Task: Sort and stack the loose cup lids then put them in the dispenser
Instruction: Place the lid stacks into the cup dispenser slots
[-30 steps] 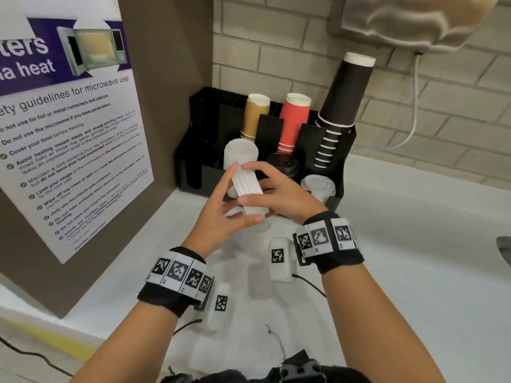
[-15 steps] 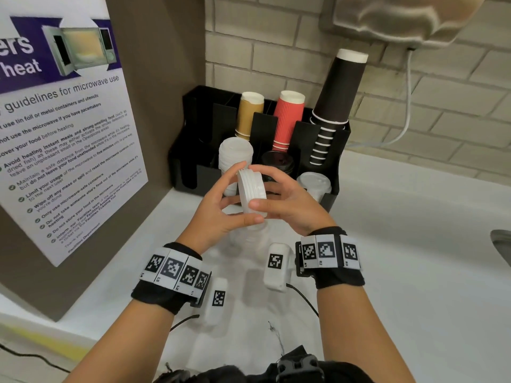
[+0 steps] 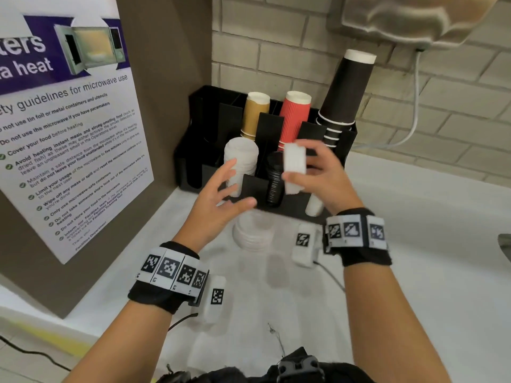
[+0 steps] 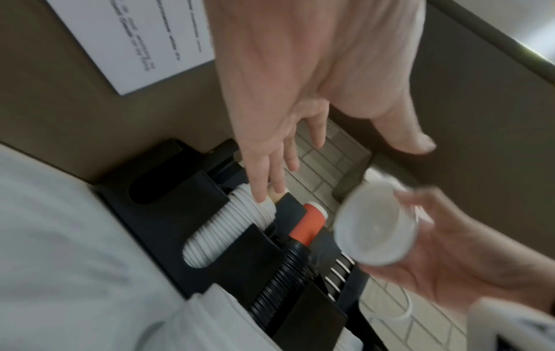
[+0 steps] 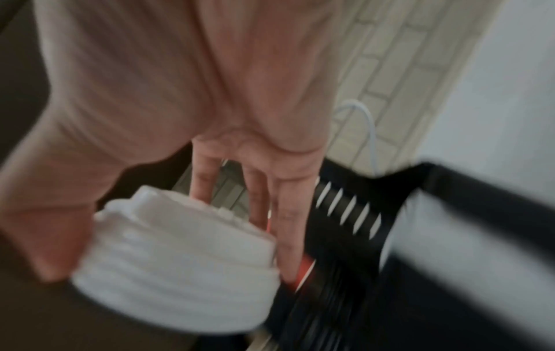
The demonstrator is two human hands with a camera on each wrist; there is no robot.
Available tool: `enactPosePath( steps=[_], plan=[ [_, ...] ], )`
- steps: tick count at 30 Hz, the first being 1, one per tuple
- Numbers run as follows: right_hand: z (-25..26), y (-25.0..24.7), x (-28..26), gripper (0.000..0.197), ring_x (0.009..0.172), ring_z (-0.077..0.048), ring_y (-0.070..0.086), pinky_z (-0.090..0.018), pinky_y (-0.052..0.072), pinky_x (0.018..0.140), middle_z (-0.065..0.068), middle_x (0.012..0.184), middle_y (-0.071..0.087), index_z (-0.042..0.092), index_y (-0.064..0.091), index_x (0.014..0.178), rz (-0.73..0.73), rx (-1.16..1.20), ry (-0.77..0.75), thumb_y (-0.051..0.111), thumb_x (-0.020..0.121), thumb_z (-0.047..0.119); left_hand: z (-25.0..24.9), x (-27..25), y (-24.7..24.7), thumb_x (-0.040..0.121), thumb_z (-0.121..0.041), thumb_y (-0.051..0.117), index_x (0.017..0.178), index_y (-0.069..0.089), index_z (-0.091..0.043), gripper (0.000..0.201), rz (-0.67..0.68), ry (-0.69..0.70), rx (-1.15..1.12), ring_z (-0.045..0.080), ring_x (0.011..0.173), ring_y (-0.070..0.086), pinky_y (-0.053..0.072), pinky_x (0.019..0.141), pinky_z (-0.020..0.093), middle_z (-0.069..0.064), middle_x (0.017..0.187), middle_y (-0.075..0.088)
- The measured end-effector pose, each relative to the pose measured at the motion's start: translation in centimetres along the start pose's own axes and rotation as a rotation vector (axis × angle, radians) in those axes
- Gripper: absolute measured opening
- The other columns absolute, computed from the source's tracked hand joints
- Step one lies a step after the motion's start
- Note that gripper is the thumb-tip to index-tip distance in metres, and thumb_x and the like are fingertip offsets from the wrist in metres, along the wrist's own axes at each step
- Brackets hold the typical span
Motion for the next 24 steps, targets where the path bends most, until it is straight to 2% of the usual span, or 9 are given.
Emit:
enactPosePath(
  steps=[1,3,5,9,13,15,19,22,24],
  plan=[
    [-0.3,-2.2,0.9,0.059,0.1,-0.019,0.061,-0.02,0.053,0.066,-0.002,0.117,0.061,0.032,0.056,0.116,-0.09,-0.057,-0.007,0.085,0.066,0.018,0.1,0.0,-0.7,0.078,-0.034,0.071,0.136,0.046,-0.038,0.063,-0.041,0.003,0.031,0.006,0.12,0.056,0.045,0.099,0.024,-0.011,0.137,0.05],
    [-1.2,-6.0,2.7,0.06,0.103,-0.018,0.059,-0.022,0.052,0.075,0.0,0.119,0.06,0.031,0.055,0.116,-0.201,-0.235,0.011,0.085,0.065,0.023,0.1,-0.1,-2.0,0.089,-0.027,0.064,0.126,0.056,-0.028,0.038,-0.106,0.02,0.086,0.001,0.106,0.062,0.047,0.091,0.02,-0.015,0.123,0.058],
    [-2.8,-8.3,4.2,0.062,0.107,-0.018,0.056,-0.028,0.048,0.085,0.002,0.118,0.059,0.031,0.054,0.119,-0.191,-0.424,0.087,0.085,0.065,0.027,0.3,-0.1,-2.5,0.092,-0.021,0.063,0.116,0.06,-0.028,0.025,-0.125,0.037,0.113,-0.006,0.094,0.063,0.047,0.084,0.016,-0.02,0.112,0.061],
    [-5.7,-7.6,5.9,0.067,0.114,-0.023,0.052,-0.029,0.04,0.087,-0.001,0.122,0.056,0.031,0.052,0.126,0.014,-0.644,0.181,0.081,0.067,0.02,0.5,0.0,-3.1,0.092,-0.016,0.063,0.111,0.063,-0.029,0.022,-0.137,0.04,0.135,-0.005,0.087,0.062,0.047,0.081,0.016,-0.02,0.107,0.062],
    [-6.6,-5.8,6.3,0.076,0.116,-0.024,0.051,-0.028,0.04,0.088,-0.005,0.127,0.054,0.031,0.045,0.135,0.155,-0.847,0.22,0.079,0.068,0.024,0.7,0.0,-3.1,0.092,-0.015,0.063,0.106,0.063,-0.034,0.024,-0.131,0.025,0.144,-0.004,0.085,0.061,0.048,0.087,0.022,-0.017,0.106,0.063],
    [-6.8,-5.4,6.2,0.08,0.118,-0.026,0.05,-0.03,0.043,0.093,-0.009,0.13,0.052,0.03,0.04,0.14,0.195,-0.941,0.244,0.079,0.069,0.024,0.8,-0.1,-3.2,0.092,-0.015,0.063,0.106,0.063,-0.034,0.024,-0.136,0.018,0.149,-0.002,0.085,0.061,0.048,0.09,0.025,-0.016,0.106,0.063],
    [-6.9,-4.7,5.9,0.086,0.122,-0.033,0.049,-0.04,0.047,0.099,-0.015,0.137,0.043,0.032,0.037,0.143,0.237,-1.078,0.299,0.079,0.068,0.023,1.0,-0.3,-3.3,0.092,-0.015,0.063,0.104,0.064,-0.035,0.024,-0.14,0.012,0.155,0.0,0.086,0.061,0.047,0.088,0.024,-0.015,0.105,0.063],
    [-7.2,-3.7,5.9,0.08,0.127,-0.035,0.043,-0.041,0.045,0.102,-0.018,0.14,0.038,0.027,0.034,0.146,0.318,-1.171,0.329,0.074,0.078,0.022,1.0,-0.3,-3.5,0.092,-0.015,0.063,0.103,0.064,-0.036,0.024,-0.135,0.013,0.166,-0.001,0.085,0.061,0.047,0.087,0.024,-0.015,0.106,0.062],
    [-7.7,-3.2,5.8,0.075,0.123,-0.036,0.044,-0.039,0.047,0.098,-0.021,0.136,0.036,0.02,0.035,0.145,0.353,-1.193,0.353,0.072,0.079,0.022,0.9,-0.4,-3.6,0.092,-0.014,0.063,0.102,0.064,-0.037,0.025,-0.142,0.02,0.168,-0.003,0.085,0.06,0.046,0.087,0.023,-0.017,0.104,0.062]
  ],
)
Point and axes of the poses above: each hand's wrist, its own x-axis towards the middle knuckle, its own y-axis out of the palm, z = x × y, the point moved 9 cm from there along x, towards the middle knuckle
